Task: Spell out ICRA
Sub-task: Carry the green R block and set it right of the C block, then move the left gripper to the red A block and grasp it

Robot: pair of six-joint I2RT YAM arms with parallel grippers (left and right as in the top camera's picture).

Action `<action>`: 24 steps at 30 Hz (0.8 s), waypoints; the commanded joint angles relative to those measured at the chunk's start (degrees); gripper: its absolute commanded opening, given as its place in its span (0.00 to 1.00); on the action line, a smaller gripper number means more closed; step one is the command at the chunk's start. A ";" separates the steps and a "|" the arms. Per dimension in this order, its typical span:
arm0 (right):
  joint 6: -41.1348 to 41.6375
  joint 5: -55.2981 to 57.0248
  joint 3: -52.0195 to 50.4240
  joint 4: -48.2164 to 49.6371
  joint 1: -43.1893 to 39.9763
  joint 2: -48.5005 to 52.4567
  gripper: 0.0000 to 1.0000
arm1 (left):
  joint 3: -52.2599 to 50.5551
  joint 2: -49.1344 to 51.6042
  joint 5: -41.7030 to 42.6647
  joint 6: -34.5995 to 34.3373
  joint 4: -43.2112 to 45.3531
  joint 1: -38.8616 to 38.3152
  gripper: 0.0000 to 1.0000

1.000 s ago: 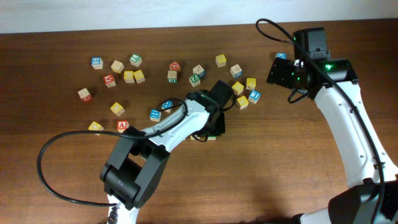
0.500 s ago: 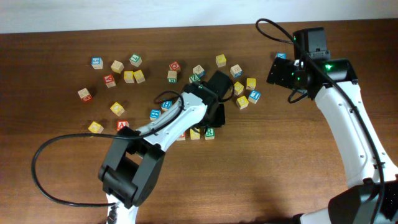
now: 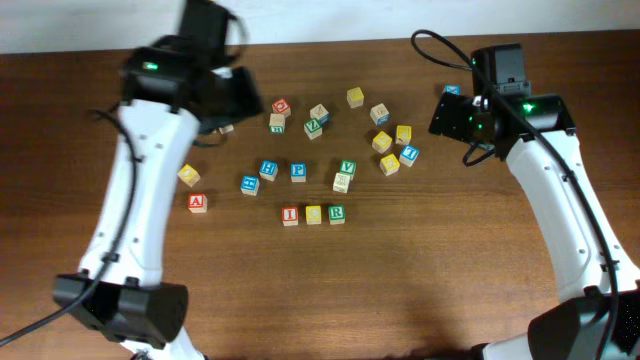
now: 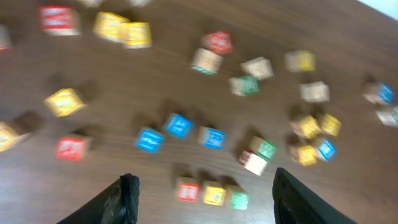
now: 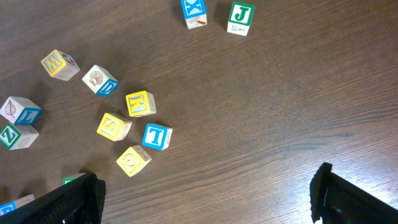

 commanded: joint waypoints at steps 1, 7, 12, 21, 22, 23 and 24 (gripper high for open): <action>0.50 -0.07 0.74 -0.04 0.00 -0.02 0.98 | 0.22 0.72 -0.17 4.13 -5.25 10.01 0.59; 0.50 -0.07 0.74 -0.04 0.00 -0.02 0.98 | -8.96 1.49 -2.91 11.43 -6.78 16.02 0.62; 0.50 -0.07 0.74 -0.04 0.00 -0.02 0.98 | -19.63 1.84 -4.66 10.71 4.09 18.27 0.95; 0.50 -0.07 0.74 -0.04 0.00 -0.02 0.98 | -29.66 1.86 -1.84 13.92 4.15 23.02 0.85; 0.50 -0.07 0.74 -0.04 0.00 -0.02 0.98 | -32.54 1.86 -1.68 14.29 5.90 23.02 0.84; 0.50 -0.07 0.74 -0.04 0.00 -0.02 0.98 | -34.40 1.86 -1.66 14.88 6.78 23.02 0.83; 0.50 -0.07 0.74 -0.04 0.00 -0.02 0.98 | -35.52 1.86 -1.64 16.20 7.34 23.02 0.80</action>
